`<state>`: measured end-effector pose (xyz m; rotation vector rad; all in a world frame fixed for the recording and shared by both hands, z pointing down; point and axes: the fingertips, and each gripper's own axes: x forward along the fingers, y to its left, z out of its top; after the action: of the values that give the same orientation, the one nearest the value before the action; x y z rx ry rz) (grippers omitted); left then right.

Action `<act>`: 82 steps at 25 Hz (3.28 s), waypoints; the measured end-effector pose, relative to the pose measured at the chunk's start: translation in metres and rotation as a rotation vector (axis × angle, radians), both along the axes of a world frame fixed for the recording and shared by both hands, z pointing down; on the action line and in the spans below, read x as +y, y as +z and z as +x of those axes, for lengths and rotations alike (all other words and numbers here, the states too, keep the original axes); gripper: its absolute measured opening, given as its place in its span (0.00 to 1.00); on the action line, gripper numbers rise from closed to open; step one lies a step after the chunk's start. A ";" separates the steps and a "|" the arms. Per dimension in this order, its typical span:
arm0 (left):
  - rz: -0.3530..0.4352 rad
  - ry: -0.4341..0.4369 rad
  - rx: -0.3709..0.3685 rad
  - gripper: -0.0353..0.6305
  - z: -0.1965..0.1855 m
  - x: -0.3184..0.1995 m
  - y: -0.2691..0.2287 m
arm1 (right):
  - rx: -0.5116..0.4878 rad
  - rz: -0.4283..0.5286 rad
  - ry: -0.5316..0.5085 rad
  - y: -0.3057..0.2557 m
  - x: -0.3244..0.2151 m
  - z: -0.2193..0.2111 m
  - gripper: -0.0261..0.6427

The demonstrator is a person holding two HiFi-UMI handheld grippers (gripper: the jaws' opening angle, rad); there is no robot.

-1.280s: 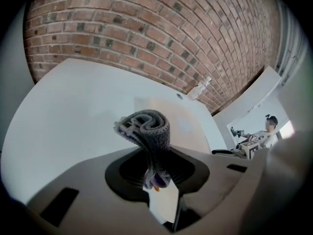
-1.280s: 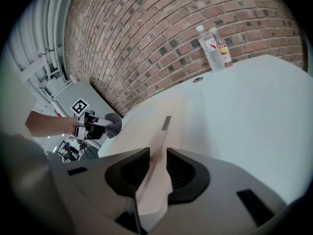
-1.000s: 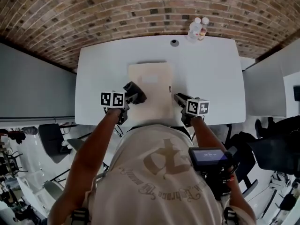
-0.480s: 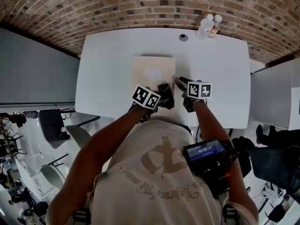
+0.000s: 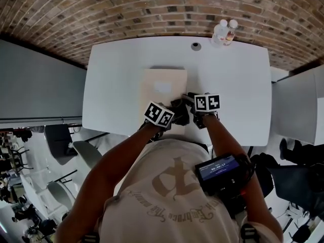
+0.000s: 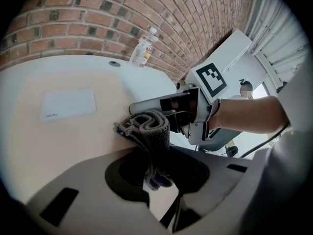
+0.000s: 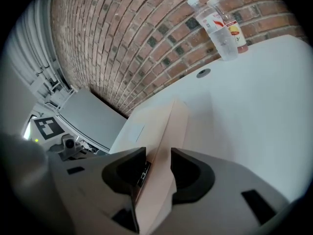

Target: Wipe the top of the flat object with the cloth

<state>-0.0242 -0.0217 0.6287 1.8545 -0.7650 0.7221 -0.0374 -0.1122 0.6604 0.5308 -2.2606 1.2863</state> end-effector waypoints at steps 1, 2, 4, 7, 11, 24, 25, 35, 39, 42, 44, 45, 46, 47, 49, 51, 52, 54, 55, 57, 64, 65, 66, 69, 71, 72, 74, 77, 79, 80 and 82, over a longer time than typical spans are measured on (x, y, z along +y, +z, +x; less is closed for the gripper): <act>0.000 -0.009 0.000 0.22 -0.001 0.001 0.000 | 0.006 -0.004 0.000 0.001 0.000 0.000 0.29; -0.001 -0.021 0.001 0.22 -0.004 0.003 0.000 | 0.016 -0.001 -0.003 0.001 0.000 0.000 0.29; -0.004 -0.041 -0.004 0.22 -0.011 0.007 -0.001 | 0.039 0.017 -0.017 0.001 0.001 -0.002 0.29; -0.010 -0.065 -0.024 0.22 -0.031 0.016 0.000 | 0.049 0.035 -0.020 0.001 0.001 -0.001 0.29; -0.017 -0.139 -0.040 0.22 -0.078 0.026 0.001 | 0.051 0.046 -0.016 0.001 0.001 0.000 0.29; -0.078 -0.314 -0.107 0.23 -0.201 0.064 -0.005 | 0.012 0.028 0.035 0.000 0.002 0.000 0.29; -0.081 -0.320 -0.116 0.23 -0.206 0.067 -0.005 | 0.012 0.030 0.036 0.001 0.002 0.001 0.29; -0.036 -0.249 0.035 0.21 -0.148 0.053 -0.041 | 0.005 0.031 0.037 0.000 0.000 -0.001 0.29; -0.022 -0.155 0.094 0.21 -0.093 0.038 -0.043 | 0.010 0.028 0.032 0.001 0.000 -0.002 0.29; -0.025 -0.100 0.113 0.21 -0.064 0.031 -0.039 | 0.013 0.032 0.027 0.001 0.000 -0.002 0.29; -0.032 -0.081 0.131 0.21 -0.049 0.027 -0.037 | 0.012 0.032 0.024 0.000 0.000 -0.002 0.29; -0.038 -0.073 0.141 0.21 -0.042 0.026 -0.035 | 0.011 0.031 0.023 0.001 0.000 -0.003 0.29; -0.046 -0.063 0.149 0.21 -0.034 0.026 -0.033 | 0.010 0.030 0.022 0.001 0.000 -0.003 0.29; -0.054 -0.048 0.155 0.21 -0.025 0.027 -0.031 | 0.010 0.029 0.022 0.001 0.001 -0.002 0.29; -0.070 -0.006 0.156 0.21 -0.008 0.033 -0.026 | 0.009 0.028 0.021 0.002 0.001 -0.002 0.29; -0.088 0.037 0.153 0.21 0.009 0.040 -0.020 | 0.011 0.027 0.020 0.002 0.002 -0.002 0.29; -0.097 0.059 0.148 0.21 0.016 0.044 -0.017 | 0.012 0.027 0.020 0.002 0.002 -0.001 0.29; -0.114 0.090 0.122 0.21 0.023 0.052 -0.008 | 0.013 0.026 0.018 0.002 0.002 -0.001 0.29; -0.120 0.089 0.109 0.21 0.023 0.053 -0.004 | 0.014 0.027 0.015 0.002 0.001 -0.001 0.29; -0.132 0.054 0.105 0.21 0.017 0.053 0.000 | 0.018 0.031 0.007 0.002 0.000 -0.001 0.29; -0.153 -0.052 0.107 0.21 -0.026 0.068 0.000 | 0.035 0.056 -0.006 0.002 0.000 0.000 0.29; -0.156 -0.072 0.108 0.21 -0.034 0.070 0.000 | 0.035 0.056 -0.004 0.002 0.000 0.001 0.29; -0.157 -0.092 0.108 0.21 -0.043 0.072 0.001 | 0.036 0.057 -0.003 0.002 -0.001 0.001 0.29; -0.157 -0.146 0.109 0.21 -0.070 0.079 0.000 | 0.045 0.061 -0.003 0.002 0.000 0.002 0.29; -0.154 -0.173 0.109 0.21 -0.086 0.084 0.000 | 0.056 0.066 -0.009 0.001 0.001 0.001 0.29; -0.152 -0.184 0.108 0.21 -0.094 0.087 -0.001 | 0.061 0.067 -0.011 0.001 0.001 0.000 0.29; -0.148 -0.198 0.106 0.21 -0.108 0.091 -0.001 | 0.068 0.065 -0.010 0.002 0.001 0.000 0.29; -0.145 -0.211 0.112 0.21 -0.127 0.098 -0.001 | 0.077 0.064 -0.003 0.002 0.000 0.001 0.29; -0.145 -0.228 0.129 0.21 -0.138 0.105 -0.001 | 0.086 0.070 0.001 0.002 0.000 0.002 0.30; -0.144 -0.241 0.140 0.21 -0.144 0.108 0.000 | 0.091 0.072 0.004 0.002 0.000 0.002 0.30; -0.139 -0.267 0.159 0.21 -0.157 0.115 0.000 | 0.101 0.074 0.012 0.001 0.001 0.001 0.29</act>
<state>-0.1812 0.0933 0.6283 1.6242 -0.8178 0.4400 -0.0362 -0.1114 0.6616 0.6227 -2.2312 1.1584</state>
